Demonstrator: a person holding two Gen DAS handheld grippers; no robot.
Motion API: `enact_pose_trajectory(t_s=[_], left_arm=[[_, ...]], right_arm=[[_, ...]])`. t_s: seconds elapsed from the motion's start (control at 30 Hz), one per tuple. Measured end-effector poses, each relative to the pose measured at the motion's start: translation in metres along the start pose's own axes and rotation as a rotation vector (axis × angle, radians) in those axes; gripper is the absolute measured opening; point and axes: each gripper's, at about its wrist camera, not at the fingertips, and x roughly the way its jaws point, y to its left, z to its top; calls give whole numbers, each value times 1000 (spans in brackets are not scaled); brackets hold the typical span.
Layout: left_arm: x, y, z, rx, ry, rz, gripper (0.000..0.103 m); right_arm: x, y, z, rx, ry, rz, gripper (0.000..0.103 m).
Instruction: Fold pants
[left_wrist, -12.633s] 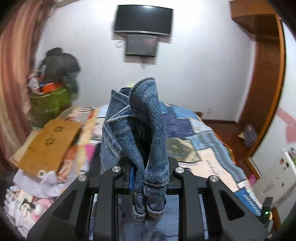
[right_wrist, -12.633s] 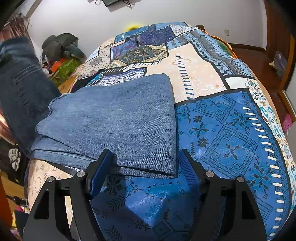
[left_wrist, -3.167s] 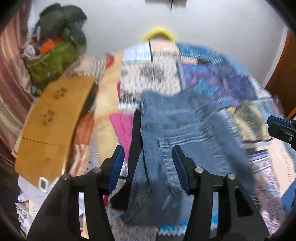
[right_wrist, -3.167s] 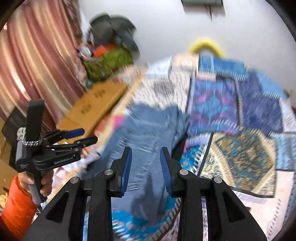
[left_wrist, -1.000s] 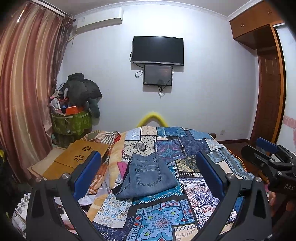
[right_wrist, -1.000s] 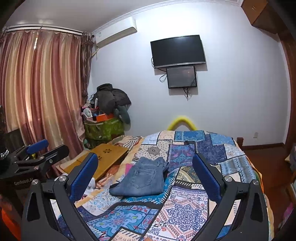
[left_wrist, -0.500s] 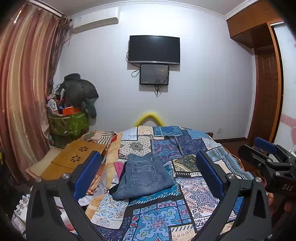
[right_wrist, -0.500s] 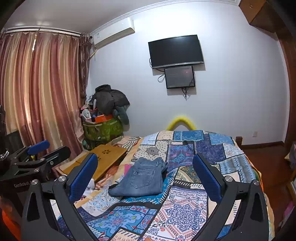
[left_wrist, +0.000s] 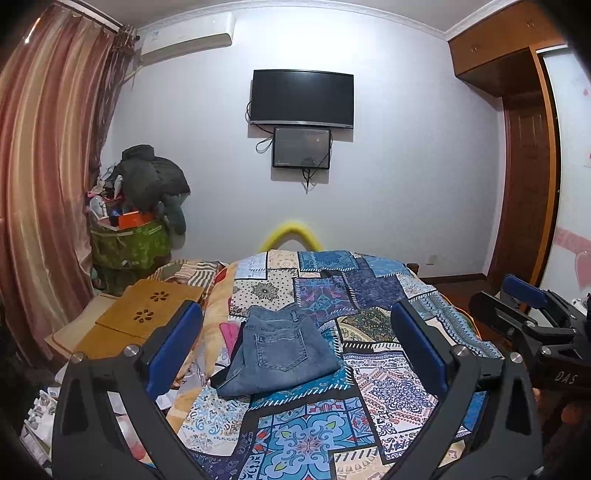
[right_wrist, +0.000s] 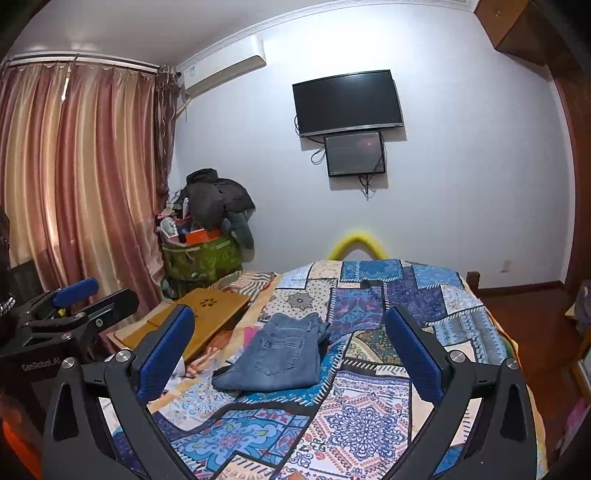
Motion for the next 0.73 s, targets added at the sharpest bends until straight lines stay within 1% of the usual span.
enact_pose_trajectory(t_s=[0.23, 0.5, 0.73], left_arm=[[-1, 1, -1, -10, 0, -7, 103], [4, 2, -3, -25, 27, -41, 103], [3, 4, -7, -12, 18, -32, 103]], right_arm=[[-1, 2, 0, -5, -2, -7, 103], [2, 7, 1, -25, 4, -10, 103], [7, 12, -1, -33, 19, -9, 103]])
